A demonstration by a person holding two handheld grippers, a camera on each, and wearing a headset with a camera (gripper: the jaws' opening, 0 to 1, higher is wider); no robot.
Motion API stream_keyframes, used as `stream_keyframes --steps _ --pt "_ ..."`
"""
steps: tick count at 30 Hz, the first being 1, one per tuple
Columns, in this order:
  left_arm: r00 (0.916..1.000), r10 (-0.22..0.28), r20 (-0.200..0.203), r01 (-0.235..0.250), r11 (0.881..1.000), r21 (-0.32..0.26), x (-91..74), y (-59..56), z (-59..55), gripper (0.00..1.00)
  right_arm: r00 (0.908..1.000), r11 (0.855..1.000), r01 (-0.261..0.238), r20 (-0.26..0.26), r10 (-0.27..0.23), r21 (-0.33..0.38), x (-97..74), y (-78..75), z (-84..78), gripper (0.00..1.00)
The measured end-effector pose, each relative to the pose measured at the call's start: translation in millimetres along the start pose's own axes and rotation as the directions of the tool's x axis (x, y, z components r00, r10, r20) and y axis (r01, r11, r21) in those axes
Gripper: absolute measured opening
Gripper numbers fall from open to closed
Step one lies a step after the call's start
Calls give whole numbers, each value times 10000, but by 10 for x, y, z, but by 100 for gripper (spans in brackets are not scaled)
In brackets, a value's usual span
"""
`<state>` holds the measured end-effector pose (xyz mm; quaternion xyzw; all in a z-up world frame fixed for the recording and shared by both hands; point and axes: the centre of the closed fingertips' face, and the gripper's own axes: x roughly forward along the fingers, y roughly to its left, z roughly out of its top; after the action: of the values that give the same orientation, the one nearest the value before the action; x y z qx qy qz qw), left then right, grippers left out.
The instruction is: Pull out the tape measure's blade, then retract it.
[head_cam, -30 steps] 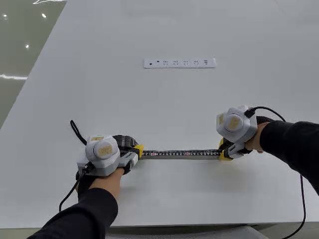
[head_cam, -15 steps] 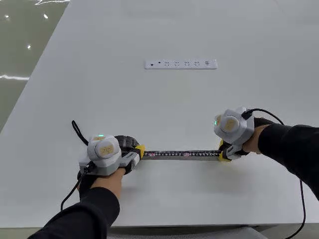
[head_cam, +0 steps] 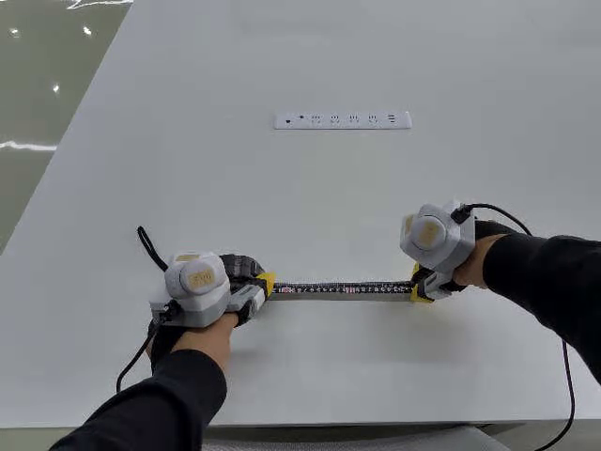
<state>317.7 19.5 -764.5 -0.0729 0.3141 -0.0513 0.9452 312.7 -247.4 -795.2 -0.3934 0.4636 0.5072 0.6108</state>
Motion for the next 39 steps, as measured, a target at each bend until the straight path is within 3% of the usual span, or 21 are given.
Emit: stream_keyframes --steps 39 --pt "9999 -20 -117 20 10000 -78 5 -6 3 62 9998 9999 0 201 3 -129 29 16 136 11"
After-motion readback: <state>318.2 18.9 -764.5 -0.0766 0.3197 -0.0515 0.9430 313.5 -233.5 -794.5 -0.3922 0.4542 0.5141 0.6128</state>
